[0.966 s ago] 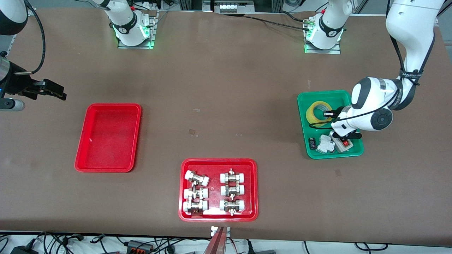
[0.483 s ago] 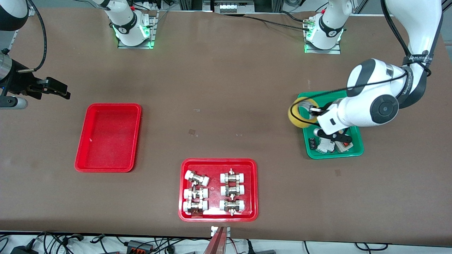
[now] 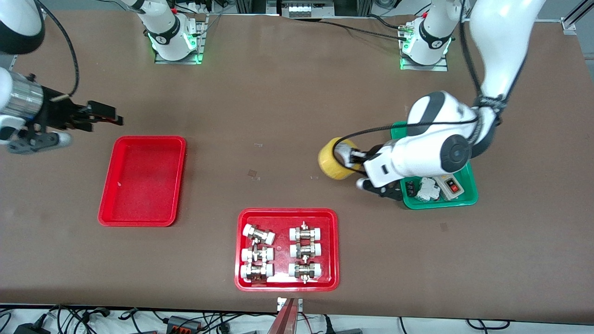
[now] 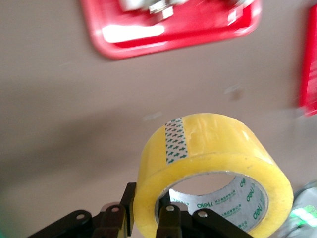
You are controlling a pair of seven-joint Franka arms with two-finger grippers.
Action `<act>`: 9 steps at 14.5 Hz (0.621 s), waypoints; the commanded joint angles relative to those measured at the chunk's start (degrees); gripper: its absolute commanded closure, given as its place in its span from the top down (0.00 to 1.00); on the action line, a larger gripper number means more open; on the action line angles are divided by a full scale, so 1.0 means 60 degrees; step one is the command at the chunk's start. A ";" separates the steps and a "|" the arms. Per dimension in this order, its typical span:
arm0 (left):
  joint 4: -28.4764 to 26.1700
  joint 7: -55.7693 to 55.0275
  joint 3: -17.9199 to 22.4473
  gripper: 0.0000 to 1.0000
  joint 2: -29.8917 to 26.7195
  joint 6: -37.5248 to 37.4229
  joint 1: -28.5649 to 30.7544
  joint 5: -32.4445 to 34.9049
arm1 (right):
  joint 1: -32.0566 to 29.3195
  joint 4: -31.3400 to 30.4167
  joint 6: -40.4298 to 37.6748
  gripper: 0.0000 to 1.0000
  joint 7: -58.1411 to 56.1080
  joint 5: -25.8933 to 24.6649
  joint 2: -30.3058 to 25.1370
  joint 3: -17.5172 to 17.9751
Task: Left arm passes tape to right arm into tray
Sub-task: 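Carry the tape toward the table middle while the right gripper approaches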
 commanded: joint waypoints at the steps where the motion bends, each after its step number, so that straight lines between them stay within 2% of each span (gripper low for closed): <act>1: 0.0649 -0.0123 -0.0070 0.02 0.0727 0.0843 -0.0415 -0.0809 | 0.0289 0.0638 -0.0097 1.00 -0.0251 0.1337 0.0835 -0.0037; 4: 0.0664 -0.0487 -0.0070 0.02 0.1078 0.2043 -0.0854 -0.0955 | 0.0551 0.0639 -0.0112 1.00 -0.0600 0.3052 0.1597 -0.0037; 6: 0.1216 -0.1028 -0.0070 0.02 0.1574 0.2981 -0.1279 -0.1029 | 0.1004 0.0683 0.0543 1.00 -0.1549 0.3130 0.1905 -0.0037; 8: 0.2007 -0.1920 -0.0012 0.02 0.1913 0.3073 -0.1587 -0.1014 | 0.1590 0.0683 0.1306 1.00 -0.1744 0.3231 0.2373 -0.0037; 9: 0.2287 -0.2157 -0.0012 0.02 0.2030 0.3073 -0.1632 -0.1000 | 0.1811 0.0741 0.1600 1.00 -0.1745 0.3566 0.2608 -0.0022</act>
